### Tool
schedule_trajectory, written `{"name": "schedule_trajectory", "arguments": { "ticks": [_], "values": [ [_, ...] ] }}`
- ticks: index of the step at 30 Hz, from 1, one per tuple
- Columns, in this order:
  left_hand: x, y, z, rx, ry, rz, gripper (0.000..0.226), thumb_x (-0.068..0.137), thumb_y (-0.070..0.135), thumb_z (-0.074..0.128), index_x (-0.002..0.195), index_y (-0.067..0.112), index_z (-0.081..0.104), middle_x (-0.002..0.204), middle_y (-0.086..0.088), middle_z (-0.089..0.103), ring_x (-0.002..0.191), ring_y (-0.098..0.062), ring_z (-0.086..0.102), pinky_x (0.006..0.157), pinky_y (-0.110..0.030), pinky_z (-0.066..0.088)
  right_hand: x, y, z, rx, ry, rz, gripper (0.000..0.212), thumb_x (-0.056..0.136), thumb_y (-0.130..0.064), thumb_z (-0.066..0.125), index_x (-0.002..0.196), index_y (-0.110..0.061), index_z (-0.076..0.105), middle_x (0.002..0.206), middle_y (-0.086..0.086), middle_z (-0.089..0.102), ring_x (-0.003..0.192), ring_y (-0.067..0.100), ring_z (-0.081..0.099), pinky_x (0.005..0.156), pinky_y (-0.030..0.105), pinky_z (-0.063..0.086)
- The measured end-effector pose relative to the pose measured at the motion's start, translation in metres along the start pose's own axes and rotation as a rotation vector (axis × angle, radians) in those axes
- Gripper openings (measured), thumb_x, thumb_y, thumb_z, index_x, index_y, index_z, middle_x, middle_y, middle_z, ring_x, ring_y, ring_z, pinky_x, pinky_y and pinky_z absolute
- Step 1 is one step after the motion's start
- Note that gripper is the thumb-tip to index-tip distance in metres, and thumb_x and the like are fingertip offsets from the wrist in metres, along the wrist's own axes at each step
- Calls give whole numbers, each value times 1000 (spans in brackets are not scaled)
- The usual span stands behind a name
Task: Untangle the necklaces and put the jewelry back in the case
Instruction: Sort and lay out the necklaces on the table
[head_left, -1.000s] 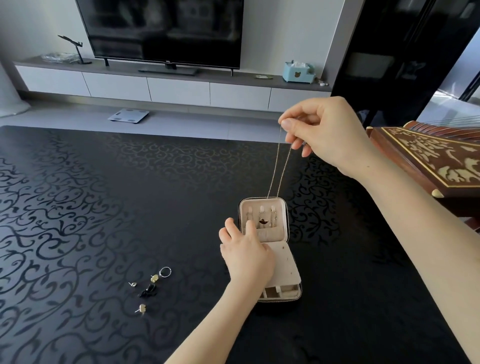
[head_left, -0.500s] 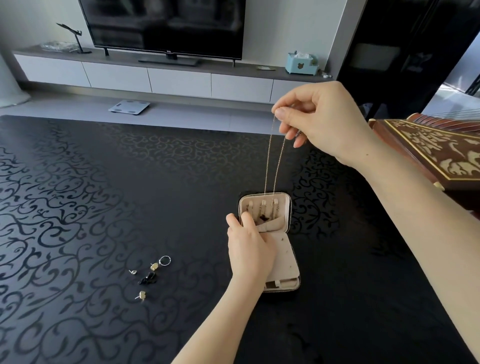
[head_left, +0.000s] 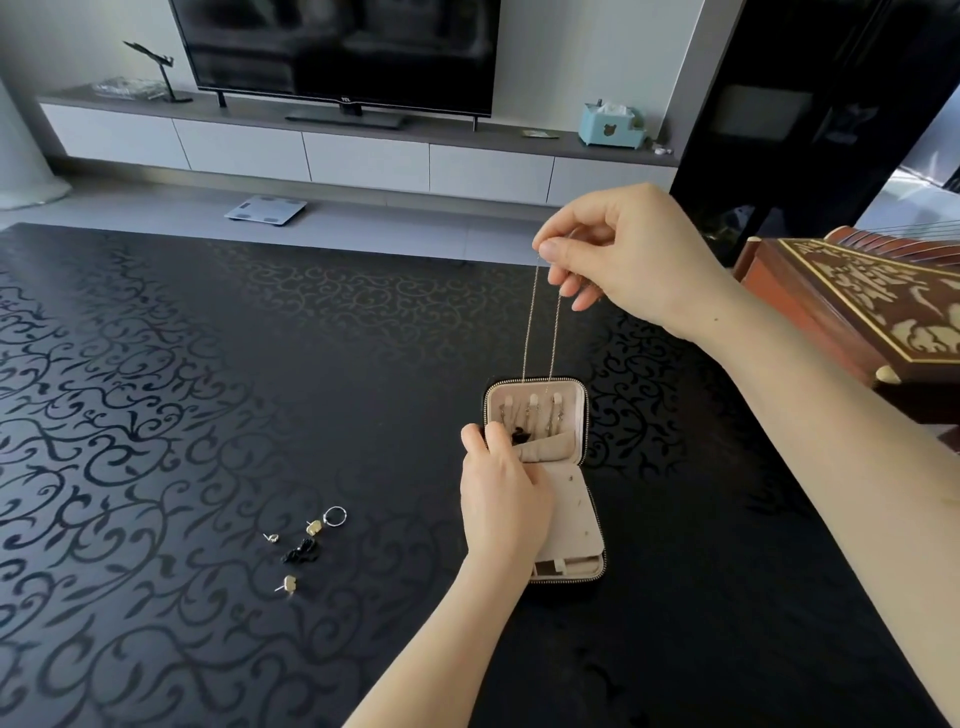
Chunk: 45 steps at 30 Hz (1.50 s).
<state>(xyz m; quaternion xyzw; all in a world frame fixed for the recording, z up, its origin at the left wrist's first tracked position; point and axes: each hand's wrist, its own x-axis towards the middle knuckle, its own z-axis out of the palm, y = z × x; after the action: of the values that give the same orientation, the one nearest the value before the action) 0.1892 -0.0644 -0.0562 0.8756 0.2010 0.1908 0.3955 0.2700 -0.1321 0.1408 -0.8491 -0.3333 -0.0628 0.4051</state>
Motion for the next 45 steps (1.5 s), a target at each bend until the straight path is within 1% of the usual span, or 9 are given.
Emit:
{"name": "schedule_trajectory", "arguments": {
  "ticks": [3, 7, 14, 19, 25, 31, 38, 41, 45],
  "values": [
    [0, 1, 0, -2, 8, 0, 16, 80, 5, 46, 89, 13, 36, 105, -4, 37, 67, -23, 44, 54, -26, 30, -1, 0, 6, -53, -27, 0, 11, 90, -11, 58, 85, -16, 67, 69, 3, 67, 56, 8, 63, 54, 23, 57],
    [-1, 0, -1, -17, 4, 13, 16, 81, 5, 47, 90, 13, 37, 108, -4, 38, 66, -22, 45, 54, -25, 30, -8, 1, 12, -90, -73, -12, 12, 91, -12, 57, 92, -11, 69, 74, 5, 68, 62, 12, 67, 56, 23, 57],
    [-2, -1, 0, -20, 8, 8, 15, 84, 5, 47, 83, 13, 34, 111, -5, 39, 67, -22, 45, 55, -26, 31, -9, -4, -2, 81, 8, -14, 10, 90, -8, 58, 89, -8, 68, 70, 9, 68, 60, 20, 66, 57, 31, 59],
    [-4, 0, -2, -37, 18, 58, 16, 83, 3, 46, 94, 14, 41, 105, 2, 32, 67, -21, 46, 53, -25, 33, -8, -4, -4, 56, -1, -16, 9, 90, -7, 59, 90, -9, 68, 71, 10, 67, 61, 20, 66, 59, 33, 59],
    [-3, -1, 0, 36, 27, 91, 19, 84, 5, 44, 101, 11, 49, 110, -6, 39, 86, -21, 43, 59, -26, 37, -4, -4, -6, 53, 10, -25, 11, 90, -8, 59, 85, -12, 68, 69, 7, 67, 61, 20, 66, 59, 34, 59],
    [-1, -2, 0, 55, 7, 98, 25, 84, 4, 42, 106, 15, 48, 117, -8, 37, 101, -21, 38, 67, -29, 43, -2, -3, -7, 52, 10, -34, 12, 90, -9, 59, 85, -15, 68, 69, 7, 67, 61, 21, 66, 60, 36, 59],
    [-1, -1, 3, 105, -13, 72, 30, 83, 0, 40, 110, 10, 47, 123, -13, 37, 105, -26, 37, 68, -29, 36, -1, -2, -8, 52, -2, -29, 10, 90, -8, 60, 87, -12, 68, 71, 8, 67, 61, 21, 66, 60, 37, 59],
    [-1, 1, 4, 125, -20, 59, 25, 84, -1, 39, 107, 6, 45, 123, -16, 37, 103, -28, 38, 66, -29, 35, -1, -1, -7, 41, -13, -32, 10, 90, -9, 60, 86, -13, 68, 71, 9, 68, 60, 19, 66, 59, 36, 59],
    [-3, 2, 3, 128, -21, 78, 40, 84, -4, 39, 122, 10, 42, 128, -16, 34, 106, -28, 38, 66, -30, 36, 0, 0, -6, 26, -17, -29, 9, 90, -9, 59, 87, -12, 67, 71, 9, 67, 60, 18, 65, 60, 36, 59]
  ]
}}
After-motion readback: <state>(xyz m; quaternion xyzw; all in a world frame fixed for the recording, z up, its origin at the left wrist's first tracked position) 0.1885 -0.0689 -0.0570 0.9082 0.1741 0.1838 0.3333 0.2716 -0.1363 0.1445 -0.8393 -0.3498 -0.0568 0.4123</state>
